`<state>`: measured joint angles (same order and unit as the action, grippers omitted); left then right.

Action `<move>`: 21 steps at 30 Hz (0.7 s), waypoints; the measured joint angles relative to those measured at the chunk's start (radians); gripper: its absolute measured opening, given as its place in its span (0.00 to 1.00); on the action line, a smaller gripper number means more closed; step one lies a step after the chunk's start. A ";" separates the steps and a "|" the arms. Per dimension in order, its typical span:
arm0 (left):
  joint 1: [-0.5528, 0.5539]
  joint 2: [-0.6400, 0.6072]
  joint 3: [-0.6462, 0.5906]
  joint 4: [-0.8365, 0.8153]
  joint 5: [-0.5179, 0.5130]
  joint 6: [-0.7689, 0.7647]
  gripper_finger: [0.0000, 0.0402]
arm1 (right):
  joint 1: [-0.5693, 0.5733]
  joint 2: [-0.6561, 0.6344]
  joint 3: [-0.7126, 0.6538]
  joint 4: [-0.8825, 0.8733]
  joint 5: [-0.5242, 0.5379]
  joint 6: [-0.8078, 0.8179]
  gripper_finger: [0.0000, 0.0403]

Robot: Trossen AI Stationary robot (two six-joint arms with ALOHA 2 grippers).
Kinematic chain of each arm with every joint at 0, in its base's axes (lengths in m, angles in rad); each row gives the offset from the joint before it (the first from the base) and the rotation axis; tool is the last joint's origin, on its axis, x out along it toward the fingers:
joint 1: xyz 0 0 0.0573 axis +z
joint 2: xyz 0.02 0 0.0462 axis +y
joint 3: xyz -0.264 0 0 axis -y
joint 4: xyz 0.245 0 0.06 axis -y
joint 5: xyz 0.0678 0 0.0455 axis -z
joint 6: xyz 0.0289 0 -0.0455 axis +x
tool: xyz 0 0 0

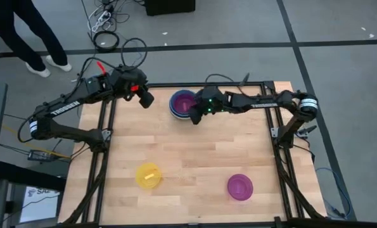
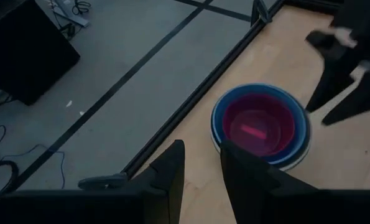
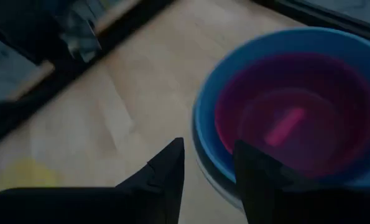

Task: Nest bowls inside each other
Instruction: Stack the red bowl on top of the light blue bowl, then stack the violet bowl on top of the red bowl

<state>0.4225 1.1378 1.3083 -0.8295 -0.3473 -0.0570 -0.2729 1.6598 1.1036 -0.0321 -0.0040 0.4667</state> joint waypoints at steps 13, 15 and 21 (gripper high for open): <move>-0.011 0.000 0.000 -0.283 0.060 -0.005 0.28 | 0.003 -0.352 0.078 -0.929 -0.076 0.050 0.31; -0.025 0.000 0.000 -0.352 0.120 0.019 0.28 | 0.010 -0.383 0.076 -1.053 -0.154 0.064 0.31; -0.099 -0.011 -0.108 -0.446 0.366 0.147 0.28 | 0.128 -0.394 0.073 -1.215 -0.278 0.074 0.31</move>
<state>0.3233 1.1270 1.2007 -1.2754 0.0183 0.0904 -0.1453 1.2654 1.1762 -1.2466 -0.2824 0.5411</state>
